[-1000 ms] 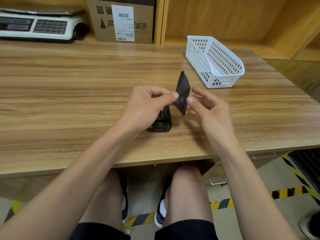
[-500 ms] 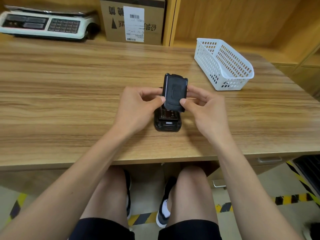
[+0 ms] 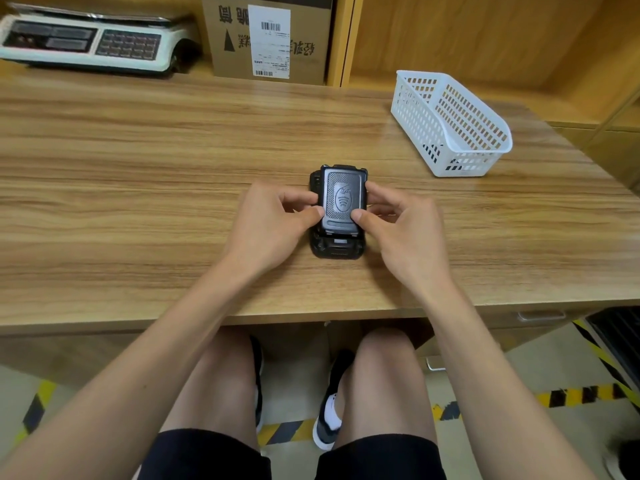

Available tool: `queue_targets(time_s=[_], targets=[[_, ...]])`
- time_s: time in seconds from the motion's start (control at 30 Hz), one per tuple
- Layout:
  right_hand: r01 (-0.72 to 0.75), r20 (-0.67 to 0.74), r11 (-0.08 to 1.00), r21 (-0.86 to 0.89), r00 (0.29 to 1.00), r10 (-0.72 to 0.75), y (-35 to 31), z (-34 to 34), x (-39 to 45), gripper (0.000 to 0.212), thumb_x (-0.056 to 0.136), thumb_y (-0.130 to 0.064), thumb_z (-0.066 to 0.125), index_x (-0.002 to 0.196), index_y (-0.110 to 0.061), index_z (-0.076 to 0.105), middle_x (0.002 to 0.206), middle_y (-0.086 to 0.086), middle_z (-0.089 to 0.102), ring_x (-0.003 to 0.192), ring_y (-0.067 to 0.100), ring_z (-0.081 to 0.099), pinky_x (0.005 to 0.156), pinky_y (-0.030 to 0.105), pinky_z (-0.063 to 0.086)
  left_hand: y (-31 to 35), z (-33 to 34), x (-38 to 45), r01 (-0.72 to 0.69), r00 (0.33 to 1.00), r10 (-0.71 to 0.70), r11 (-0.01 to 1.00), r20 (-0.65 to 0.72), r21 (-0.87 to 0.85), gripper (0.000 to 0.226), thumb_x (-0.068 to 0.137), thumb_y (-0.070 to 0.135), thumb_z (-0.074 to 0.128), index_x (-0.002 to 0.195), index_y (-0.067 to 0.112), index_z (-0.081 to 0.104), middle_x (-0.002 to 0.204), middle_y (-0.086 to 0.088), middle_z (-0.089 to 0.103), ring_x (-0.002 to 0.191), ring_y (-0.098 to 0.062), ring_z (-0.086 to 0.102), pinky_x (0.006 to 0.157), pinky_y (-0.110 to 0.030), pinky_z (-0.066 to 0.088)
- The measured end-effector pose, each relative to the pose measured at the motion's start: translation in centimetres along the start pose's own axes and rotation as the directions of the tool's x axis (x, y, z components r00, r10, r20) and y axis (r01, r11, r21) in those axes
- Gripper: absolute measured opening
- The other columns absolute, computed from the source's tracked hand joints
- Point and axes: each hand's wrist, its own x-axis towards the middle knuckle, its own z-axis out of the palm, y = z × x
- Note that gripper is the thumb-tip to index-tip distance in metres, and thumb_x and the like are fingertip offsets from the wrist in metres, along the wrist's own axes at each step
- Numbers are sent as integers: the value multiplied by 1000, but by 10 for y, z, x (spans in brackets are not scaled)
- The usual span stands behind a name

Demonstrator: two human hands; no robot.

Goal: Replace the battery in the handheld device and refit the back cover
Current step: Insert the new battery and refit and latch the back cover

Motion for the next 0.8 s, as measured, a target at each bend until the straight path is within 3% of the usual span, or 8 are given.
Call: queue_targets(time_s=[0.17,0.4,0.6,0.7,0.8], targets=[[-14,8,1000,7,1000,14,4,1,0,47,81,-24,78,127,-23,67,105,-10,76,89,-1,69,86,26,56,-2,-1,-2,-3,1000,3,1000,6,14,16,81,22,80,97,21,81,78,19,72,71,-1,65,64,-7,45],[-8,8,1000,-9,1000,8,5,3,-3,44,82,-22,77,125,-23,68,101,-11,76,90,0,69,87,27,55,-4,-1,-5,17,1000,-16,1000,23,-16,16,82,22,79,98,21,80,76,16,72,59,11,57,59,-3,40],[25,21,999,-29,999,-24,2,1,-5,35,84,-17,76,118,-24,72,84,-29,67,82,-5,67,74,7,46,0,-3,-7,13,1000,-14,1000,23,23,14,83,22,78,97,23,81,74,26,69,69,4,66,64,-7,45],[26,20,999,-35,999,-26,3,1,-5,34,85,-17,75,119,-20,72,91,-26,67,77,-17,62,72,0,40,1,-4,-9,4,999,-5,1000,36,28,12,84,21,77,94,25,81,74,27,69,79,-2,71,71,-13,51],[41,26,996,-78,999,-39,2,1,-8,34,86,-18,73,120,-18,71,92,-22,65,75,-23,58,77,-1,40,1,-4,-11,1,999,-3,1000,49,28,15,86,21,75,99,23,81,89,17,76,88,-2,72,82,-21,55]])
